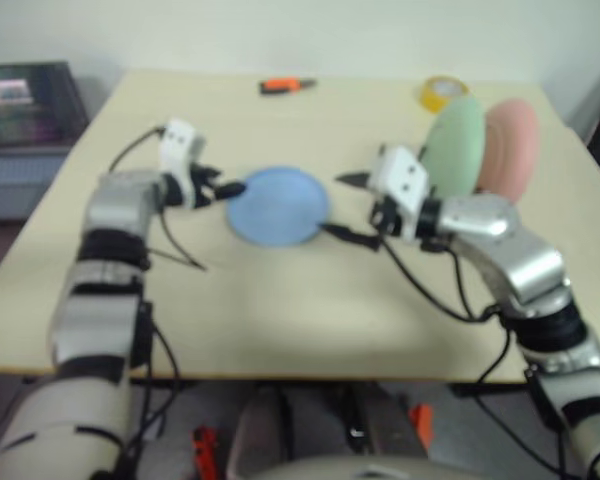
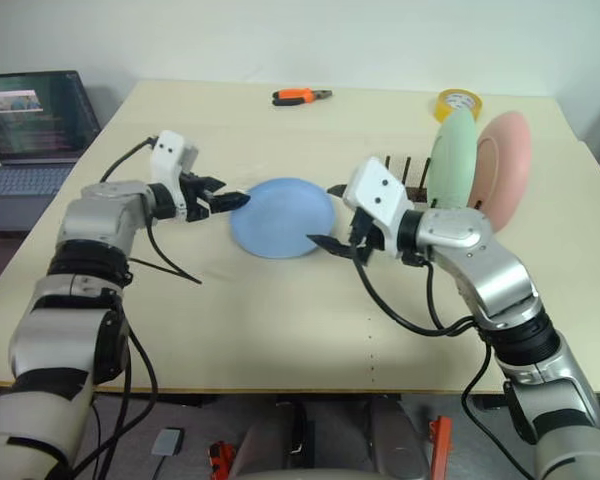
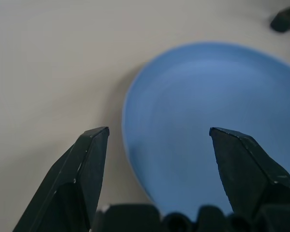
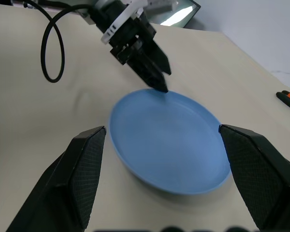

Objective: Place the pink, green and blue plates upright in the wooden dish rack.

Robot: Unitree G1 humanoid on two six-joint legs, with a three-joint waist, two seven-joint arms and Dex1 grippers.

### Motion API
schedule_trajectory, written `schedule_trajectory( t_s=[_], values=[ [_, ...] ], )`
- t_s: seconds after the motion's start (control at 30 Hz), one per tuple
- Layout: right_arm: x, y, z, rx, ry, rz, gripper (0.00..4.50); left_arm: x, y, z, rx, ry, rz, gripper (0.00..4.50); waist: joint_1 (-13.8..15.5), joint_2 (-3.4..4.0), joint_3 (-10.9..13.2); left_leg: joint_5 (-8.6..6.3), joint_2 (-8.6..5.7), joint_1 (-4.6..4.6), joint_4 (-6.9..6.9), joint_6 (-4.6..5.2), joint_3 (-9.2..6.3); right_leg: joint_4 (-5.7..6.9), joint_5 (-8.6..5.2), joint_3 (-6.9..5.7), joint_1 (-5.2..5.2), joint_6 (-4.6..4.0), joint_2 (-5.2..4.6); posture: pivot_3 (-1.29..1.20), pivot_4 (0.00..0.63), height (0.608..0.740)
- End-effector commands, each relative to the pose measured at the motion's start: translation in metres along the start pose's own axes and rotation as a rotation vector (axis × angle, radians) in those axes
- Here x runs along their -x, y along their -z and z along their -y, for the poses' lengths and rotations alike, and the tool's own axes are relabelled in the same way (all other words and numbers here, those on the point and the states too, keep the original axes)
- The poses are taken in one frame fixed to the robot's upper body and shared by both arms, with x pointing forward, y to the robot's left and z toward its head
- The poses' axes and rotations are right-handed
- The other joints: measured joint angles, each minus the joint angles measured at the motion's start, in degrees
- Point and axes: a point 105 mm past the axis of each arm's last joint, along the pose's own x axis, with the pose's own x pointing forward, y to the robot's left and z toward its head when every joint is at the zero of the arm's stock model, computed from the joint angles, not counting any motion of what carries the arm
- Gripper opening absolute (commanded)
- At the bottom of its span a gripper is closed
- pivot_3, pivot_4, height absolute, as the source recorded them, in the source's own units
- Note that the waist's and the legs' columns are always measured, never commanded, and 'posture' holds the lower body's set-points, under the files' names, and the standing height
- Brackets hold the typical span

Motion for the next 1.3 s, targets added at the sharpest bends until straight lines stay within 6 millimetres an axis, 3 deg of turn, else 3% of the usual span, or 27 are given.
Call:
schedule_trajectory(
  t_s=[0.03, 0.3, 0.33, 0.4, 0.67, 0.7, 1.03, 1.13, 1.3],
  values=[
    [0.002, -0.014, -0.002, 0.045, 0.014, 0.05, 4.04, -0.001, -0.003, -0.007, -0.024, -0.061, -0.011, 3.67, -0.01, 0.0, 0.0, 0.0, 0.01, 0.0, 0.05, 0.0, -0.01, 0.04, 0.0, -0.01, 0.0, 0.0, 0.01, 0.0, 0.15, 0.74],
    [0.001, -0.01, -0.002, 0.046, 0.026, 0.033, 4.04, -0.01, 0.014, -0.004, 0.025, -0.064, -0.032, 3.67, 0.04, -0.02, 0.01, 0.0, 0.03, -0.02, 0.26, 0.0, -0.07, 0.13, 0.03, -0.08, 0.04, 0.04, -0.01, 0.0, 0.15, 0.74],
    [0.001, -0.01, -0.002, 0.046, 0.026, 0.032, 4.08, -0.011, 0.015, -0.004, 0.039, -0.075, -0.027, 3.49, 0.04, -0.02, 0.01, 0.0, 0.03, -0.02, 0.28, 0.0, -0.06, 0.14, 0.03, -0.07, 0.05, 0.04, -0.02, 0.0, 0.15, 0.74],
    [-0.001, -0.009, -0.002, 0.046, 0.026, 0.031, 4.11, -0.013, 0.017, -0.005, 0.059, -0.087, -0.021, 3.06, 0.05, -0.02, 0.01, 0.0, 0.03, -0.03, 0.3, 0.0, -0.07, 0.14, 0.04, -0.07, 0.05, 0.06, -0.02, 0.0, 0.15, 0.74],
    [-0.002, -0.002, -0.003, 0.047, 0.025, 0.014, 4.11, -0.019, 0.006, 0.002, 0.117, -0.065, 0.031, 0.16, 0.07, -0.02, 0.01, 0.0, 0.02, -0.03, 0.34, 0.0, -0.06, 0.16, 0.05, -0.1, 0.08, 0.07, -0.01, 0.0, 0.15, 0.74],
    [-0.002, -0.001, -0.004, 0.048, 0.025, 0.012, 4.11, -0.019, 0.004, 0.002, 0.113, -0.07, 0.036, 0.02, 0.08, -0.02, 0.01, 0.0, 0.01, -0.02, 0.35, 0.0, -0.05, 0.15, 0.05, -0.11, 0.1, 0.07, -0.01, 0.0, 0.15, 0.74],
    [-0.018, 0.008, -0.003, 0.12, 0.032, -0.013, 4.11, 0.008, -0.058, -0.021, 0.127, -0.185, 0.223, 0.02, -0.11, -0.02, 0.01, 0.0, 0.0, -0.02, 0.37, 0.0, -0.07, 0.16, 0.07, -0.11, 0.1, 0.1, 0.01, 0.0, 0.15, 0.74],
    [-0.04, 0.003, -0.003, 0.2, 0.039, -0.008, 4.11, 0.024, -0.087, -0.024, 0.092, -0.226, 0.29, 0.02, -0.22, -0.04, 0.03, 0.0, 0.0, -0.02, 0.35, -0.01, -0.07, 0.15, 0.08, -0.08, 0.06, 0.12, 0.02, 0.0, 0.15, 0.74],
    [-0.077, -0.005, -0.012, 0.335, 0.036, 0.006, 4.11, 0.039, -0.114, -0.014, 0.036, -0.266, 0.323, 0.02, -0.14, -0.05, 0.03, 0.0, 0.02, -0.03, 0.34, -0.01, -0.11, 0.17, 0.08, -0.07, 0.05, 0.11, 0.05, 0.0, 0.15, 0.74]
  ],
)
